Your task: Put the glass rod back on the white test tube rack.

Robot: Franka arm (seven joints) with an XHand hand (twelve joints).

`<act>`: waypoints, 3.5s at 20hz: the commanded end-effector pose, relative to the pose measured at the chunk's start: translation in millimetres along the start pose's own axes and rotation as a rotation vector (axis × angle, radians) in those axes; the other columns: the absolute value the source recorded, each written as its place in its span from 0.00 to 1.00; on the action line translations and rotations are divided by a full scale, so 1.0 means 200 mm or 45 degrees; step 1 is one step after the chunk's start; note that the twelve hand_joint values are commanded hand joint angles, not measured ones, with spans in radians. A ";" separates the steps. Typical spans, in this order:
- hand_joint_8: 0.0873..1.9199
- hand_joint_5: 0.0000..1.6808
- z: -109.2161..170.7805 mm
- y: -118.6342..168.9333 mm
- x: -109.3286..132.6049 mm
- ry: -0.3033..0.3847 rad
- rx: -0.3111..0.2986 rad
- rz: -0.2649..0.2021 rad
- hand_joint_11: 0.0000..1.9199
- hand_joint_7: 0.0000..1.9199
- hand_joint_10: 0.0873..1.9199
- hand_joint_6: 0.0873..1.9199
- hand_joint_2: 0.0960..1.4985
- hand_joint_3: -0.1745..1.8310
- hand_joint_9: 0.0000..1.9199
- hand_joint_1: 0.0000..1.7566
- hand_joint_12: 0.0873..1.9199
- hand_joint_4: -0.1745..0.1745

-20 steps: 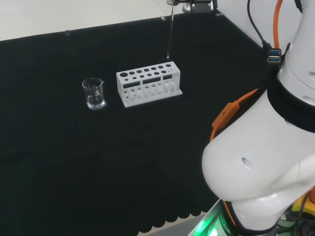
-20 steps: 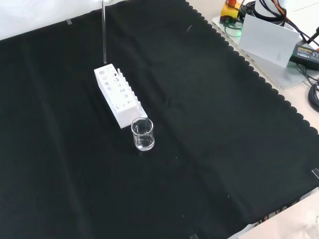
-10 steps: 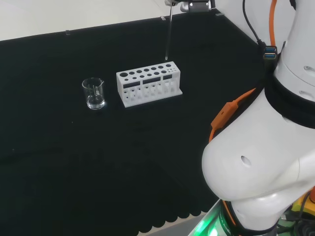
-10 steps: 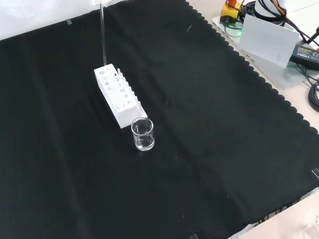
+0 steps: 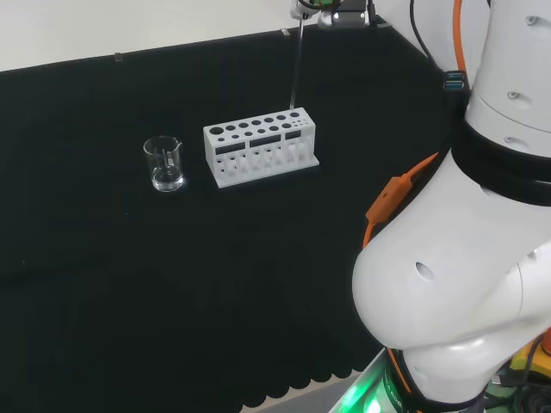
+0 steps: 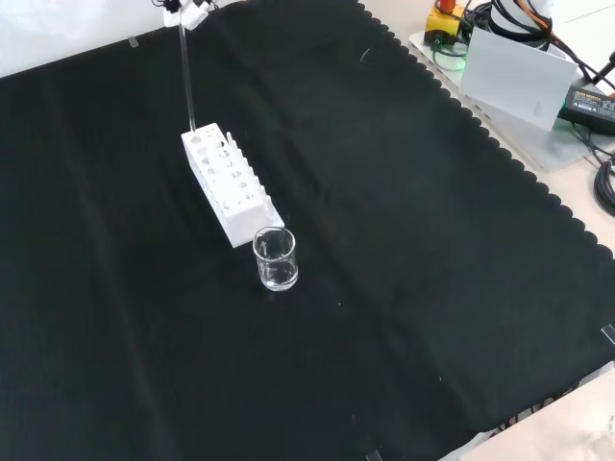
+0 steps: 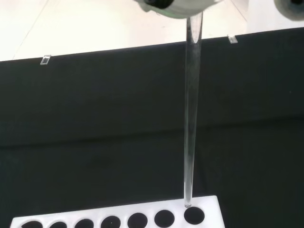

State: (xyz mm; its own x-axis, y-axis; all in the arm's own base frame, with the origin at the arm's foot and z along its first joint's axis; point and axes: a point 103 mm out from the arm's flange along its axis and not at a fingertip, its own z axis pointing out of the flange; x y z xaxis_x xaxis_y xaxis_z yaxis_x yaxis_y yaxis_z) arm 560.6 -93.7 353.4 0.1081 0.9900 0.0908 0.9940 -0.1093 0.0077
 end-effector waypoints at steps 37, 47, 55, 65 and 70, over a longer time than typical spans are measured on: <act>0.14 0.86 0.07 0.03 -0.03 -0.011 0.047 0.012 0.82 0.78 0.03 0.00 0.67 0.00 0.96 0.76 0.30 0.00; 0.15 0.86 0.06 0.09 -0.01 -0.018 0.057 0.000 0.82 0.78 0.03 0.00 0.67 0.00 0.96 0.76 0.30 0.00; 0.15 0.86 0.07 0.07 -0.07 -0.015 0.066 0.019 0.82 0.78 0.03 0.00 0.67 0.00 0.96 0.76 0.30 0.00; 0.15 0.86 0.17 0.07 -0.04 -0.013 0.109 0.005 0.82 0.78 0.03 0.00 0.67 0.00 0.96 0.76 0.30 0.00; 0.15 0.86 0.26 0.12 -0.04 0.012 0.123 -0.019 0.82 0.78 0.03 0.00 0.67 0.00 0.96 0.76 0.30 0.00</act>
State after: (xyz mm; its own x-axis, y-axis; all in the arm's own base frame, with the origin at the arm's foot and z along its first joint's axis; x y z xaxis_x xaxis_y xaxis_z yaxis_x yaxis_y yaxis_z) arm 576.0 -101.6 315.1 0.1108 0.9903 0.0834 0.9912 -0.1040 -0.0823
